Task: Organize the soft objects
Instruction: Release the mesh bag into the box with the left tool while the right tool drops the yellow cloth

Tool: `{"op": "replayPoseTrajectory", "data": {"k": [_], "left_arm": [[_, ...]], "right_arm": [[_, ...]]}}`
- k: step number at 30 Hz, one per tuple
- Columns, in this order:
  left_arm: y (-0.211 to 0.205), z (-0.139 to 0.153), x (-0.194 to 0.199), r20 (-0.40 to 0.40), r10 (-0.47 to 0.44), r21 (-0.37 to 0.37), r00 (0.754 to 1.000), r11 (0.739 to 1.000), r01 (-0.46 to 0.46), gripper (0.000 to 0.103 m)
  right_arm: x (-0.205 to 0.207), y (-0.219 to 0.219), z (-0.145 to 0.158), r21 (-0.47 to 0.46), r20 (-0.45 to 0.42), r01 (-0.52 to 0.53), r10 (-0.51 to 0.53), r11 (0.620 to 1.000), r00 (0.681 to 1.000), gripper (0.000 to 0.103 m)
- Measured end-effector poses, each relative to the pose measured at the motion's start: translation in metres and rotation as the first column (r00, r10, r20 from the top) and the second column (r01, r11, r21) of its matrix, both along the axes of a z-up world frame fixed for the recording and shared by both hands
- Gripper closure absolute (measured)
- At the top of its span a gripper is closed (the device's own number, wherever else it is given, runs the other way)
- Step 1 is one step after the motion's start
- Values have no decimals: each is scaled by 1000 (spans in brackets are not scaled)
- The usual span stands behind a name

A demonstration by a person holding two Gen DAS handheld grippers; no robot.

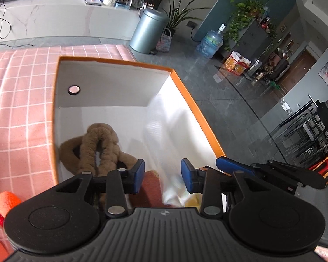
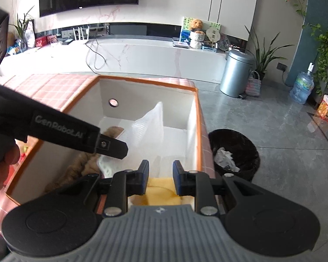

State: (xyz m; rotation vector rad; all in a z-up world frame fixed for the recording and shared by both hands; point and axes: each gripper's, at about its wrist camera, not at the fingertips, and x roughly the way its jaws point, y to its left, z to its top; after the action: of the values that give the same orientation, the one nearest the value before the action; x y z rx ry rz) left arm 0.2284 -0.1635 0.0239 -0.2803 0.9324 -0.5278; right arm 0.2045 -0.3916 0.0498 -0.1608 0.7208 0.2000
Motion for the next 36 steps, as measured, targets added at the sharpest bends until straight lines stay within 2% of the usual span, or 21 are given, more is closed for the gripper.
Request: {"op": "replayPoseTrajectory", "data": {"k": [8,12,14,16,17,19,21,22,24,26,27,31,36], "left_arm": [[18,1,2,8,29,-2,1000,1000,-29,61],[26,1,-2,21,39,9,999,999,-39,61],[28,0,-4,30,37,20,999,999,-38,61],[31,-1,-5,35,36,27,999,999,-37,61],[34,-3,-5,36,36,28,999,999,-37,61],[37,-3,-6,41,30,29,999,999,-31,61],[39,-3,-8,48,26,33,999,999,-28,61],[40,-4,-10,51,25,29,998,999,-26,61],[41,-3,-11,54,24,22,998,999,-25,61],[44,-3,-12,60,19,19,998,1000,-21,61],[45,-3,-13,64,19,18,998,1000,-20,61],[50,1,-18,83,17,15,996,1000,-18,61],[60,6,-28,101,33,5,994,999,-34,61]], "right_arm": [[3,16,2,40,-7,-50,50,998,999,75],[2,28,-3,55,-40,-97,99,994,994,70],[3,34,-8,54,-56,-114,117,992,992,61],[3,39,-13,47,-68,-129,132,991,989,57],[2,42,-15,45,-73,-134,137,990,988,50],[2,47,-18,41,-83,-137,140,990,987,43],[2,52,-19,41,-90,-152,155,988,984,42],[2,55,-20,33,-95,-159,161,987,982,43],[2,61,-22,6,-83,-151,150,989,985,54],[5,65,-22,-2,-87,-133,133,991,987,97],[8,65,-21,-5,-94,-118,117,993,989,102],[12,57,-15,-29,-98,-86,83,996,992,103],[6,39,-8,-118,-100,-20,9,993,995,103]]}}
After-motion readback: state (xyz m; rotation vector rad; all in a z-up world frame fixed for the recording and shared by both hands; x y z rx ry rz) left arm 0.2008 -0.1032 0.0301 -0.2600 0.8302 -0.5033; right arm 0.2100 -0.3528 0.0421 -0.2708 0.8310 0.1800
